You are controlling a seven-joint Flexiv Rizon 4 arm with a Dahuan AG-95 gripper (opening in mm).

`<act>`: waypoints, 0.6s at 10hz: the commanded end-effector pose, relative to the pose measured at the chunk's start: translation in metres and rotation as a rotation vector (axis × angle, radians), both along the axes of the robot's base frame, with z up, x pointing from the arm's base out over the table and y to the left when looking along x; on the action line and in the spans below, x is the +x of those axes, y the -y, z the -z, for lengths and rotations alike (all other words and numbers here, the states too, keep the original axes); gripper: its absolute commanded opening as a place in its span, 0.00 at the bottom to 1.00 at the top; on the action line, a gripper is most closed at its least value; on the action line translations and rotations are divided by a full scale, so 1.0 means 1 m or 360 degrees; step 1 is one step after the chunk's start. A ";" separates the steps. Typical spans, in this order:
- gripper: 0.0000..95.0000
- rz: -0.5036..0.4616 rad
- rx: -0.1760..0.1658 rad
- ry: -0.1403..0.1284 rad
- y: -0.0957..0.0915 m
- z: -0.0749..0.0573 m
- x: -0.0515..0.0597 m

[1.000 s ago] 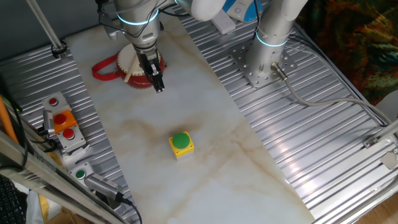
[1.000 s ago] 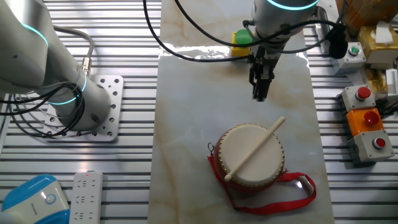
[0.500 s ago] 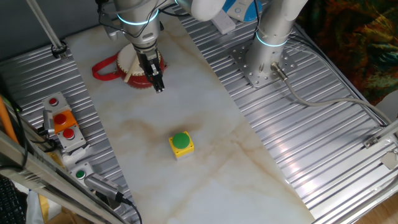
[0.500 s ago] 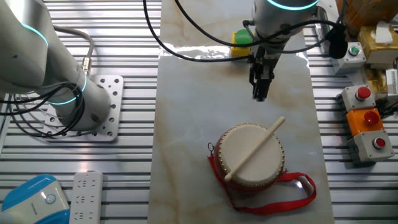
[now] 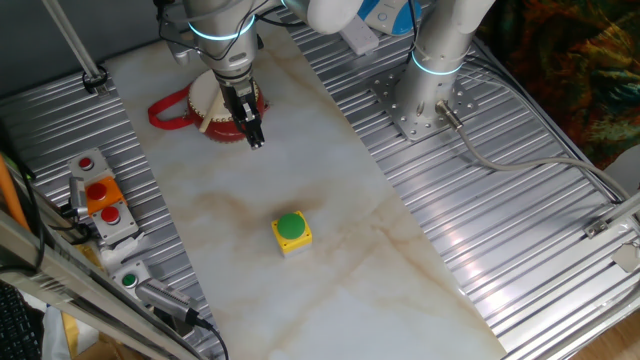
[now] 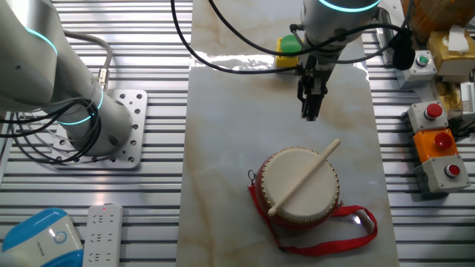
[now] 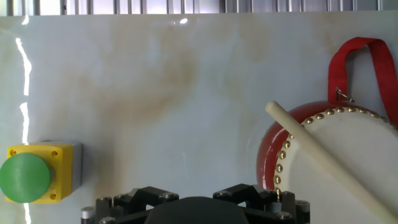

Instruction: Play the drum

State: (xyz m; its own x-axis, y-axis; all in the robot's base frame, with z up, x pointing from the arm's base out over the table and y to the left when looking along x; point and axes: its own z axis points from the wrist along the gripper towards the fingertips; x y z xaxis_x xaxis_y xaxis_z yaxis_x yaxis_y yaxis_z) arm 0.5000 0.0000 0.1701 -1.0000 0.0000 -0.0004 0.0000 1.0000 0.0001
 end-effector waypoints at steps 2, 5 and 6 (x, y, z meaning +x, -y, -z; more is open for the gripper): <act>0.00 -0.0241 -0.0253 -0.0063 0.000 0.000 0.000; 0.00 -0.0229 -0.0215 -0.0075 0.000 0.000 0.000; 0.00 -0.0225 -0.0210 -0.0076 0.000 0.000 0.000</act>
State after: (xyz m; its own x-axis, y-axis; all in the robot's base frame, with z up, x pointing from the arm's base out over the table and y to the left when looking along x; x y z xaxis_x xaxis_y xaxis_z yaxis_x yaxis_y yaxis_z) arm 0.4999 0.0009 0.1706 -0.9936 -0.1052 0.0399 -0.1087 0.9891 -0.0989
